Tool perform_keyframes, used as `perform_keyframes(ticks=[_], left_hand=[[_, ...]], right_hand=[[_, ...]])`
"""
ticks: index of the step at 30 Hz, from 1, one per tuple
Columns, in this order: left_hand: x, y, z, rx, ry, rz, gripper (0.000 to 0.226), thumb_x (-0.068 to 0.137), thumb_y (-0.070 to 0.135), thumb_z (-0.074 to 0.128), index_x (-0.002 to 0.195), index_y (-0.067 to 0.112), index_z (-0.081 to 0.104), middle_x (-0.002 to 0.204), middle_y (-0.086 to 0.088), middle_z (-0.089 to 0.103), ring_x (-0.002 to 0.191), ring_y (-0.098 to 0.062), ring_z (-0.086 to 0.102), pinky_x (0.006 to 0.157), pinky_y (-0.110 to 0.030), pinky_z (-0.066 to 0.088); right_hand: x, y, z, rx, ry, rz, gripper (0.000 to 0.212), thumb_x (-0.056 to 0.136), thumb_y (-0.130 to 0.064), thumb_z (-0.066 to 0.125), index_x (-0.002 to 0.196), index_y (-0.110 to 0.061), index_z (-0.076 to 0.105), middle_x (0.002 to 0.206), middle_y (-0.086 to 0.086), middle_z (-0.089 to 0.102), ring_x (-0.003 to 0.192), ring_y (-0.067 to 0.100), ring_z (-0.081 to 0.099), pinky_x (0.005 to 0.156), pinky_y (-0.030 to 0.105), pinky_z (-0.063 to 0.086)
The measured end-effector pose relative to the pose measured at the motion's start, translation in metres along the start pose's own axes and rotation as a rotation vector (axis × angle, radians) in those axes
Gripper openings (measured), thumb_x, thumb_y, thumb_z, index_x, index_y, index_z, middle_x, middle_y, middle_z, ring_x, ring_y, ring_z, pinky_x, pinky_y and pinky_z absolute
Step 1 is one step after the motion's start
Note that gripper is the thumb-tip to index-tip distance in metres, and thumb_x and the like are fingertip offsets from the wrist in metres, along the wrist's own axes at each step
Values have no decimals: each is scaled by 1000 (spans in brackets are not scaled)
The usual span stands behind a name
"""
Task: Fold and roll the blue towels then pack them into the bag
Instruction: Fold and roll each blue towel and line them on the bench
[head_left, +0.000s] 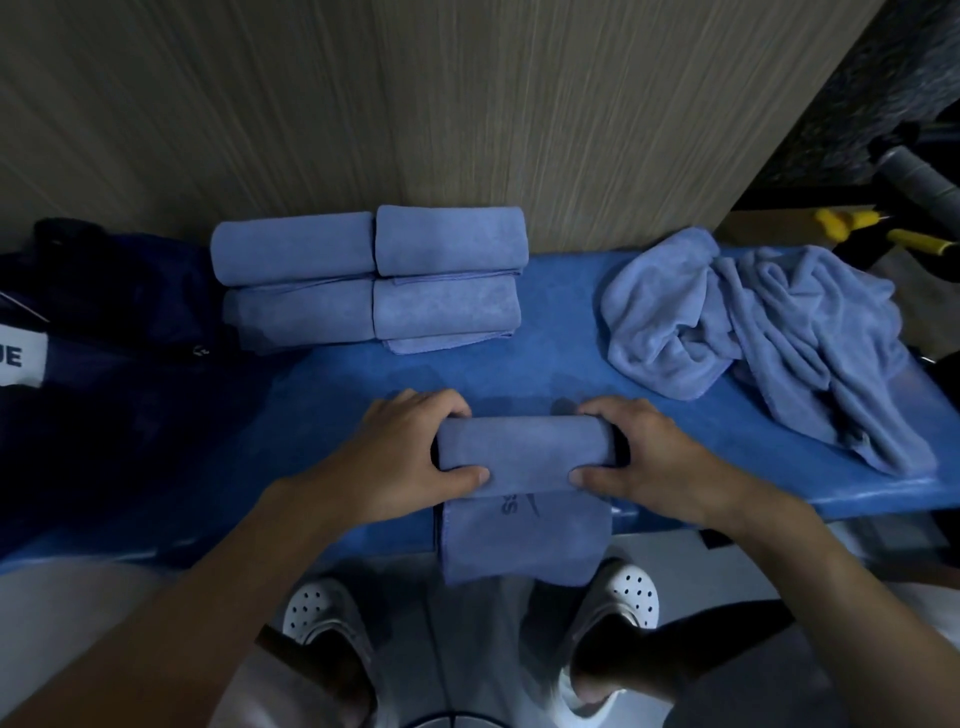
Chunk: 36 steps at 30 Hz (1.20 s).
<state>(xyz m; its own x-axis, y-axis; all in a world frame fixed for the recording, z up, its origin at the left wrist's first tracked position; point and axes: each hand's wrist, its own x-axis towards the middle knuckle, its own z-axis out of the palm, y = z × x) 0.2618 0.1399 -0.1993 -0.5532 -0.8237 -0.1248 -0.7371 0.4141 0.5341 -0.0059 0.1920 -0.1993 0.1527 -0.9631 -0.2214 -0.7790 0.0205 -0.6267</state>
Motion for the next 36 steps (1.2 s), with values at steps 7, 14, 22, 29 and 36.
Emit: perform_keyframes(ticks=[7,14,22,29,36], left_hand=[[10,-2,1,-234,217,-52,39,79,36,76,104,39,46,99,14,59,92,-13,58,81,-37,48],[15,-2,2,-205,319,65,49,80,23,76,125,23,55,121,12,58,113,-8,54,97,-39,46],[-1,3,0,-399,161,18,26,82,52,59,103,37,53,109,13,62,103,-8,60,90,-40,51],[-4,4,3,-392,128,-33,13,90,47,53,97,36,52,100,3,64,93,-16,61,83,-41,50],[-4,2,1,-321,61,-36,30,94,39,58,123,30,55,120,18,55,112,4,50,96,-22,41]], right_hand=[[19,-8,3,-106,300,-48,44,75,-35,76,111,-29,51,103,-13,55,106,14,50,98,36,32],[22,-11,7,-197,382,-113,54,74,-48,72,118,-27,49,114,-10,48,111,10,44,96,32,26],[4,-9,13,57,388,-219,31,86,-53,51,96,-24,56,99,-9,57,96,13,55,90,41,43],[-4,-12,21,244,368,-229,36,84,-47,55,62,-20,52,97,-2,61,97,9,60,85,20,43],[-4,-9,17,237,371,-147,38,76,-59,55,102,-31,55,104,-8,57,101,5,54,86,17,41]])
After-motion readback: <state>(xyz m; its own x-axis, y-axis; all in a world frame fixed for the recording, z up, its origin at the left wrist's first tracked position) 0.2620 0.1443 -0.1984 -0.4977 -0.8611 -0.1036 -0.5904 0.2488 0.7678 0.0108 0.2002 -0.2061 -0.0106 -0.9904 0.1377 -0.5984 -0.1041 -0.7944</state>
